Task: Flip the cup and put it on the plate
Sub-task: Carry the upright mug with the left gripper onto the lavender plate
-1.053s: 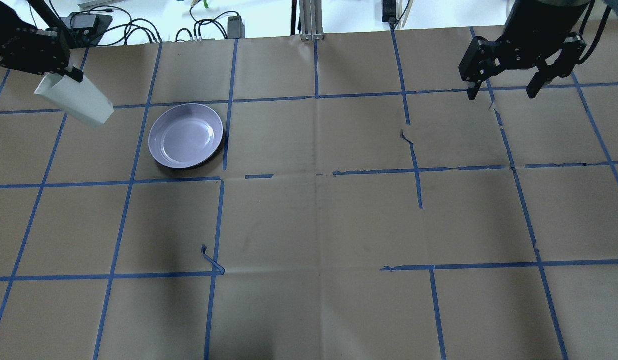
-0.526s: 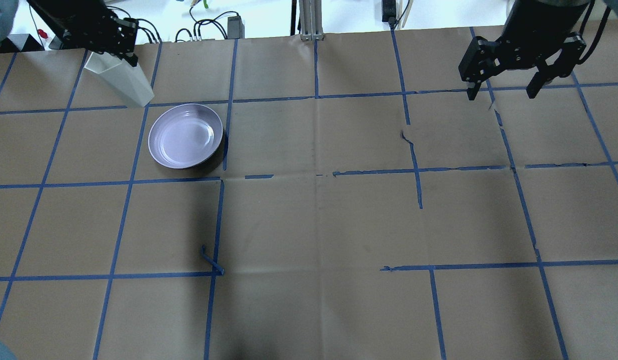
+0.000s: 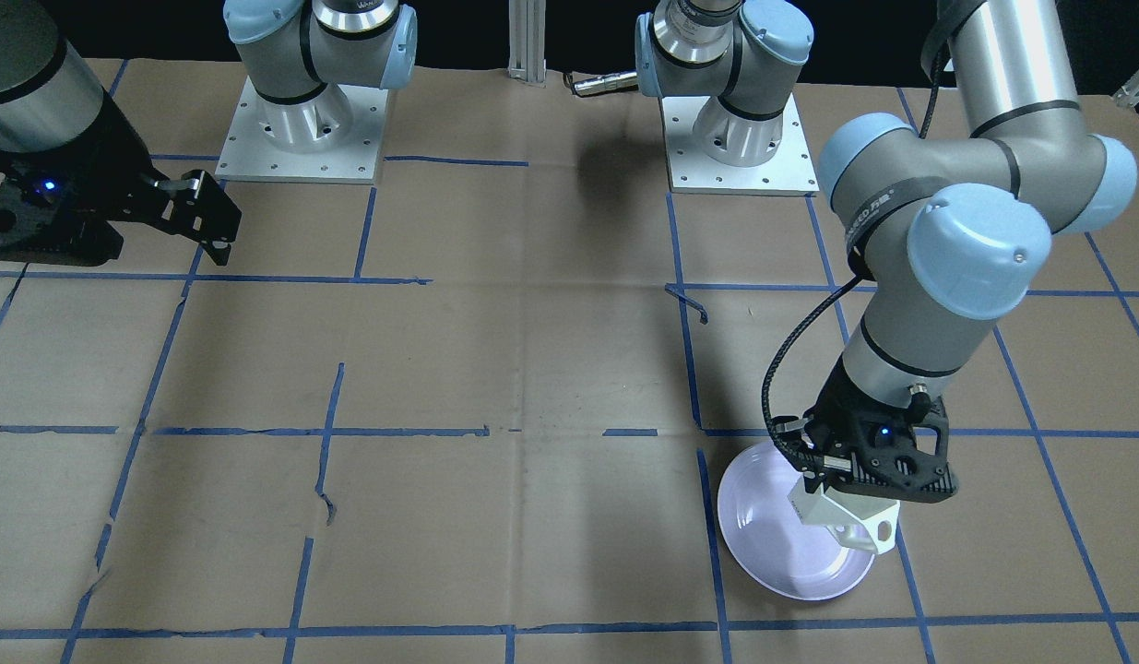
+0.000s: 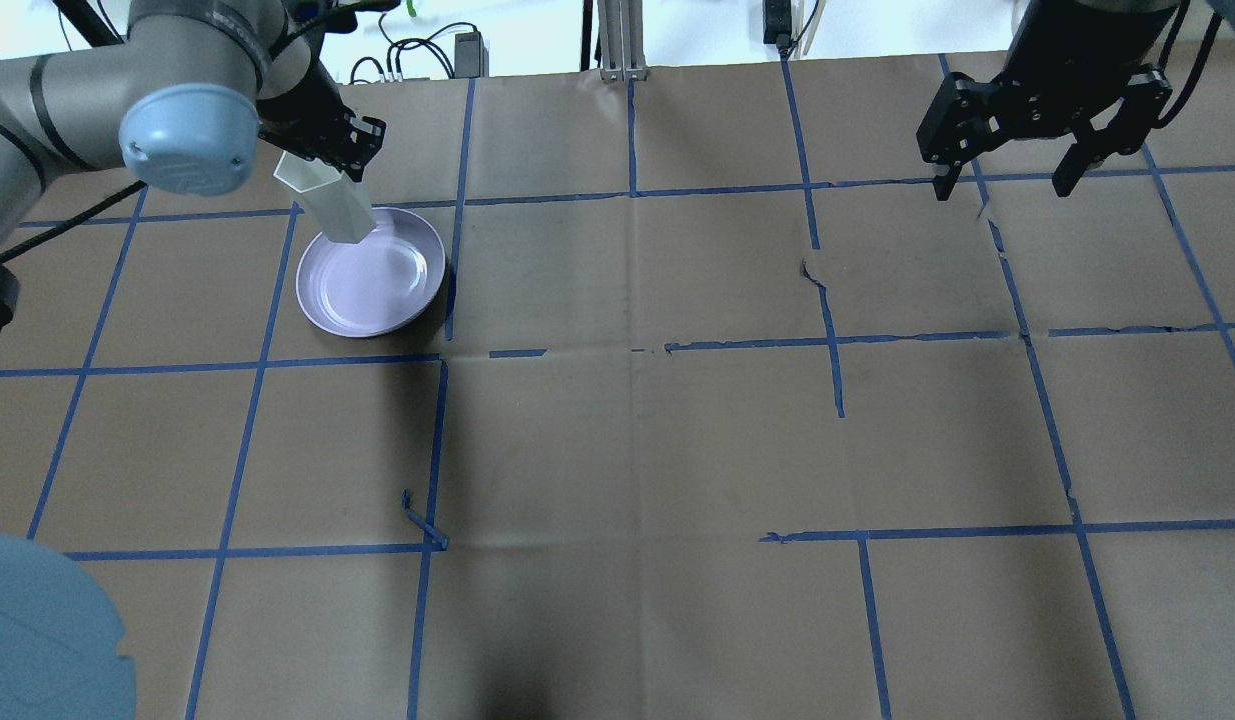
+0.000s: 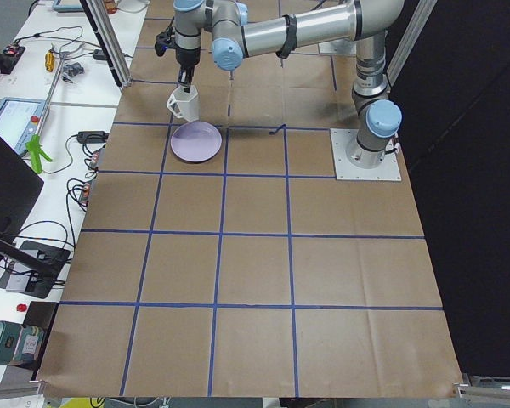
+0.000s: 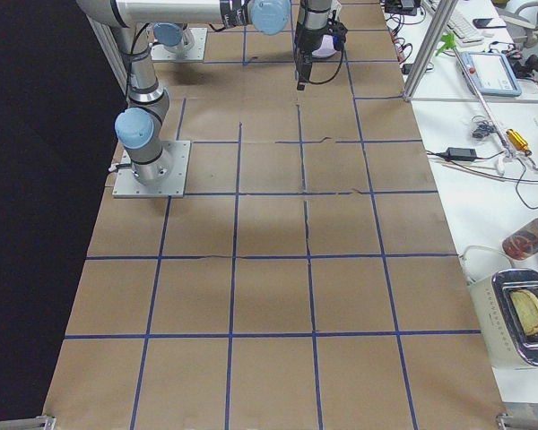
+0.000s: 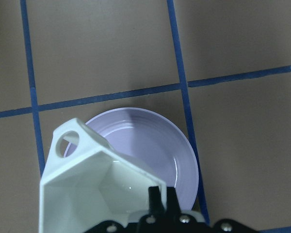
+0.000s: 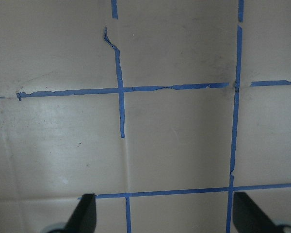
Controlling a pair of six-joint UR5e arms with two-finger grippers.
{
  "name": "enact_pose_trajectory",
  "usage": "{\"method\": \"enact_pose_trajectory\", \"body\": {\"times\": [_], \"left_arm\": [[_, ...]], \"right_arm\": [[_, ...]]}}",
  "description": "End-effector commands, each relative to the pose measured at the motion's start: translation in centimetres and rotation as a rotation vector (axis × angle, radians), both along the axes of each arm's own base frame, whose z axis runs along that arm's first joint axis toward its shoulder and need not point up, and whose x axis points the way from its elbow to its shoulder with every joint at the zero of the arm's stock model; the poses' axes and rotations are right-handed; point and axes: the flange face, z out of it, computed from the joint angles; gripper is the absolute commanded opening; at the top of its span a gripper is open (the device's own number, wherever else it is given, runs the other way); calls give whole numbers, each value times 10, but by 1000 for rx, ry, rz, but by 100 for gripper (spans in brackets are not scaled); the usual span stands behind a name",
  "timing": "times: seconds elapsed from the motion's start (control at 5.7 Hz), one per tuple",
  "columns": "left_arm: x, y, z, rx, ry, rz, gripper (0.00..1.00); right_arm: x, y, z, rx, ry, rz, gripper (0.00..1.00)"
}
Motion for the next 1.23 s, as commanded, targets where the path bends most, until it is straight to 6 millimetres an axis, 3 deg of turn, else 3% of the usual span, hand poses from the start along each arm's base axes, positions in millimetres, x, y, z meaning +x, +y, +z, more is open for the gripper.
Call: {"method": "enact_pose_trajectory", "body": {"times": [0.0,0.18,0.35,0.53,0.7,0.88,1.05], "left_arm": [[2,2,-66,28,-24,1,0],[4,3,-78,49,-40,5,0],[4,2,-78,51,-42,4,6],[4,1,-76,43,-42,7,74],[5,-2,-67,43,-42,9,99],[6,4,-50,57,-41,10,99],[6,12,-19,43,-41,18,99]], "right_arm": [[0,0,0,0,0,0,100],[0,0,0,0,0,0,100],[1,0,0,0,0,1,100],[0,0,0,0,0,0,100],[0,0,0,0,0,0,100],[0,0,0,1,0,0,100],[0,0,0,0,0,0,100]]}}
